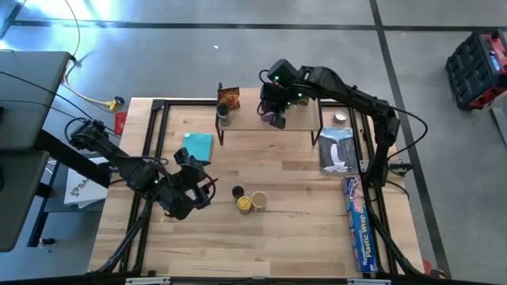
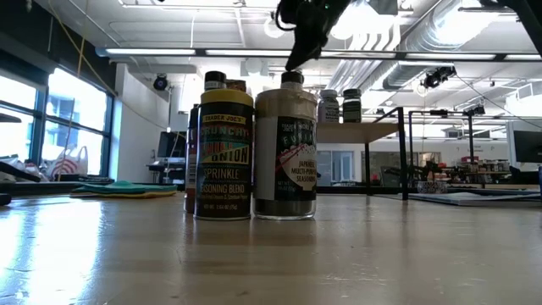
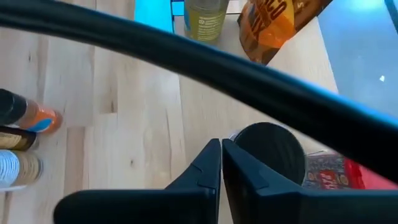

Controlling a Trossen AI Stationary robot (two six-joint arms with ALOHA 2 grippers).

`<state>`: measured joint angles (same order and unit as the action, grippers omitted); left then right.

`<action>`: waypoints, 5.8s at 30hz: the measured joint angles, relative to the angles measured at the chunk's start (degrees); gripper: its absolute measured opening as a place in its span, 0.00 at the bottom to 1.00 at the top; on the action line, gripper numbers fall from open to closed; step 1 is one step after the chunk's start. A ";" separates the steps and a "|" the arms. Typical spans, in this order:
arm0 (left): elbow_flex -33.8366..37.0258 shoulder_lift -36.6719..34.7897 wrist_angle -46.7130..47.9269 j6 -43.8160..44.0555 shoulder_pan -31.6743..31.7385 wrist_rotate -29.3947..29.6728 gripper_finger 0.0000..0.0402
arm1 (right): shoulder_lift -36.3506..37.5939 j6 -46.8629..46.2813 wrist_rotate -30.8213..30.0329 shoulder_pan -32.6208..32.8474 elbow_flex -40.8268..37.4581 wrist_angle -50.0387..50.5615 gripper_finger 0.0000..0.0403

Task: Shelf spices
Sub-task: Put the left black seasoning bottle on the shelf, then put the golden seasoning bottle under the shelf

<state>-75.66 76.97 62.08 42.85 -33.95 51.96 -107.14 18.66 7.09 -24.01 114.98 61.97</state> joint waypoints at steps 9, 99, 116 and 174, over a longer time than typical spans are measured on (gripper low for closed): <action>0.02 -0.02 0.31 0.07 0.02 1.02 0.65 | 0.00 -0.19 -0.55 -1.12 -5.57 -7.37 0.00; 1.84 0.00 1.13 7.10 -10.03 11.26 0.65 | 32.32 -14.31 -23.94 25.29 -35.69 -26.97 0.00; 1.84 0.00 1.10 0.98 -9.86 14.13 0.65 | 26.31 -11.86 -33.62 56.84 -72.11 -96.65 0.00; 1.81 0.00 1.12 3.52 -9.94 12.68 0.65 | 11.92 -23.75 -16.04 41.17 -67.78 -93.36 0.75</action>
<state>-73.84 76.97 63.20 46.37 -43.90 64.64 -95.22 -5.09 -8.95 17.16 47.20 -31.39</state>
